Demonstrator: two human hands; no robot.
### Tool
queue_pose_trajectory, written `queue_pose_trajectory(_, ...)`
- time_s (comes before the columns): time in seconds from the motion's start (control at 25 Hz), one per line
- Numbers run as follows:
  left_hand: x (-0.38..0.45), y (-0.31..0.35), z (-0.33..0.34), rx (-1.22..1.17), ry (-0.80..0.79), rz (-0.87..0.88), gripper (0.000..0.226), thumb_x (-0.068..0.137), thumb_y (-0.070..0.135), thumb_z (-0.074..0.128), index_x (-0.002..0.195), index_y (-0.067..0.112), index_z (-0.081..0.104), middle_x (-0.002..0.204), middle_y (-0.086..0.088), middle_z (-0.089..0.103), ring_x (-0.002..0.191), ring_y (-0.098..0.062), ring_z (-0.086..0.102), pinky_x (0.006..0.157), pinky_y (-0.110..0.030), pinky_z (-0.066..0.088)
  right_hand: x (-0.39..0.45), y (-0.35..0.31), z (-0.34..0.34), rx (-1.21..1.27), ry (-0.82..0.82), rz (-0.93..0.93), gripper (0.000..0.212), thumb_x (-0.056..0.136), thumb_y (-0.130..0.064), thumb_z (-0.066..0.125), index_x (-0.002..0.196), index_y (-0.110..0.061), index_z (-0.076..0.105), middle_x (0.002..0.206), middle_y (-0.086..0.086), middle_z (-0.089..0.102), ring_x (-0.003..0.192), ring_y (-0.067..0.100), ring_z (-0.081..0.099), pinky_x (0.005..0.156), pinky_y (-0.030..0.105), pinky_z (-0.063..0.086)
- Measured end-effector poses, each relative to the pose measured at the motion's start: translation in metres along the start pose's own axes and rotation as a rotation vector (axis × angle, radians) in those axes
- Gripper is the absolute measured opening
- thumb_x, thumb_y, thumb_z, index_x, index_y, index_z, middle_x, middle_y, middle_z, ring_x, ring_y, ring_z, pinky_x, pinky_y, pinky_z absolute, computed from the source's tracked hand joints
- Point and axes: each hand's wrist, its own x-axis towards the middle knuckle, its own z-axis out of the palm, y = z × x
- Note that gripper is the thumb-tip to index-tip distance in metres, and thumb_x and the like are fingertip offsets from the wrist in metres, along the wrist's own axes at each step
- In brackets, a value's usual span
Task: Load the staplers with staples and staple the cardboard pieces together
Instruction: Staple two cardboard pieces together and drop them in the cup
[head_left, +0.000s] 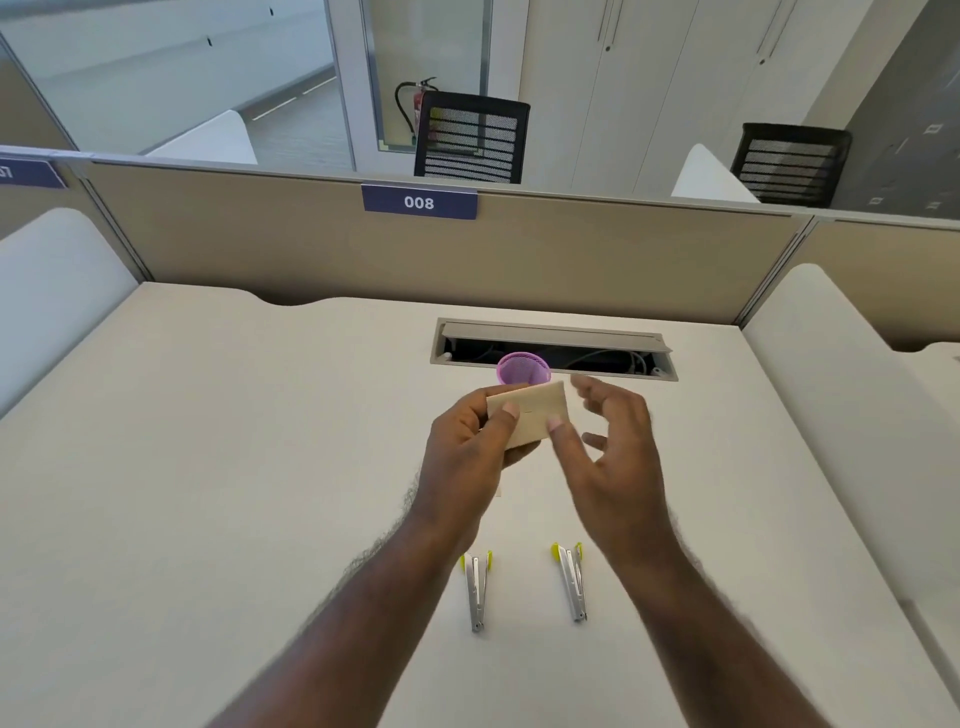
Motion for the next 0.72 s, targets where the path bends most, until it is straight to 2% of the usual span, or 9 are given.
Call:
queue_pose_trajectory(0.08, 0.008, -0.009, -0.005, 0.001, -0.006, -0.04, 0.024, 0.1, 0.008, 0.049, 0.112, 0.012, 0.069, 0.108, -0.009, 0.071, 0.1, -0.018, 0.069, 0.085, -0.033, 0.059, 0.01, 0.012, 0.002, 0.175, -0.082, 0.232, 0.037, 0.094, -0.025, 0.063, 0.129, -0.029, 0.052, 0.124, -0.007, 0.057, 0.112, 0.011, 0.059, 0.085, 0.025, 0.052)
queue_pose_trajectory(0.16, 0.017, -0.021, -0.008, 0.047, -0.031, -0.058, 0.023, 0.099, 0.009, 0.049, 0.112, 0.011, 0.069, 0.106, -0.01, 0.072, 0.097, -0.017, 0.069, 0.084, -0.033, 0.059, 0.019, 0.028, 0.006, 0.317, -0.178, 0.388, 0.022, 0.095, -0.022, 0.062, 0.116, -0.028, 0.062, 0.113, -0.001, 0.069, 0.099, 0.015, 0.069, 0.077, 0.027, 0.058)
queue_pose_trajectory(0.2, 0.021, -0.028, -0.011, 0.088, -0.043, -0.061, 0.023, 0.1, 0.01, 0.05, 0.112, 0.012, 0.069, 0.106, -0.009, 0.072, 0.097, -0.016, 0.069, 0.084, -0.033, 0.059, 0.021, 0.035, 0.008, 0.345, -0.187, 0.415, 0.015, 0.094, -0.019, 0.063, 0.106, -0.027, 0.068, 0.104, 0.0, 0.073, 0.093, 0.016, 0.072, 0.074, 0.027, 0.059)
queue_pose_trajectory(0.28, 0.031, -0.042, -0.017, 0.158, -0.062, -0.062, 0.023, 0.099, 0.012, 0.05, 0.113, 0.014, 0.069, 0.105, -0.005, 0.072, 0.098, -0.016, 0.069, 0.084, -0.031, 0.059, 0.023, 0.051, 0.012, 0.391, -0.18, 0.45, 0.013, 0.093, -0.015, 0.064, 0.094, -0.025, 0.073, 0.092, -0.002, 0.077, 0.085, 0.015, 0.074, 0.073, 0.026, 0.059)
queue_pose_trajectory(0.36, 0.044, -0.062, -0.029, 0.244, -0.036, -0.055, 0.025, 0.099, 0.014, 0.05, 0.117, 0.017, 0.067, 0.11, -0.001, 0.071, 0.101, -0.016, 0.067, 0.087, -0.028, 0.057, 0.026, 0.07, 0.017, 0.412, -0.16, 0.492, 0.012, 0.093, -0.012, 0.065, 0.096, -0.02, 0.073, 0.093, 0.001, 0.076, 0.08, 0.012, 0.073, 0.075, 0.027, 0.059)
queue_pose_trajectory(0.48, 0.065, -0.101, -0.057, 0.595, 0.107, 0.0, 0.031, 0.097, 0.018, 0.054, 0.126, 0.019, 0.063, 0.126, 0.002, 0.064, 0.11, -0.01, 0.059, 0.088, -0.012, 0.043, 0.034, 0.095, 0.02, 0.393, -0.095, 0.526, 0.013, 0.092, -0.008, 0.064, 0.094, -0.017, 0.072, 0.096, 0.005, 0.074, 0.08, 0.011, 0.071, 0.074, 0.024, 0.058)
queue_pose_trajectory(0.56, 0.077, -0.127, -0.078, 0.831, 0.141, 0.01, 0.039, 0.097, 0.02, 0.054, 0.136, 0.017, 0.054, 0.141, 0.0, 0.053, 0.126, -0.013, 0.051, 0.099, -0.017, 0.036, 0.04, 0.108, 0.024, 0.353, -0.042, 0.533, 0.021, 0.092, -0.005, 0.061, 0.088, -0.023, 0.071, 0.095, 0.003, 0.073, 0.079, 0.01, 0.071, 0.073, 0.021, 0.058)
queue_pose_trajectory(0.6, 0.082, -0.141, -0.087, 0.943, 0.13, 0.001, 0.043, 0.098, 0.022, 0.052, 0.14, 0.016, 0.049, 0.149, -0.001, 0.046, 0.136, -0.016, 0.043, 0.107, -0.024, 0.032, 0.043, 0.114, 0.026, 0.316, -0.017, 0.527, 0.024, 0.092, -0.005, 0.06, 0.086, -0.025, 0.07, 0.094, 0.001, 0.072, 0.079, 0.012, 0.071, 0.073, 0.022, 0.058)
queue_pose_trajectory(0.72, 0.091, -0.172, -0.11, 1.27, 0.056, -0.079, 0.055, 0.099, 0.032, 0.044, 0.151, 0.02, 0.031, 0.163, 0.001, 0.018, 0.15, -0.022, 0.016, 0.118, -0.045, 0.022, 0.057, 0.132, 0.034, 0.11, 0.029, 0.484, 0.018, 0.09, -0.009, 0.06, 0.091, -0.023, 0.072, 0.087, -0.002, 0.072, 0.084, 0.024, 0.073, 0.081, 0.037, 0.059)
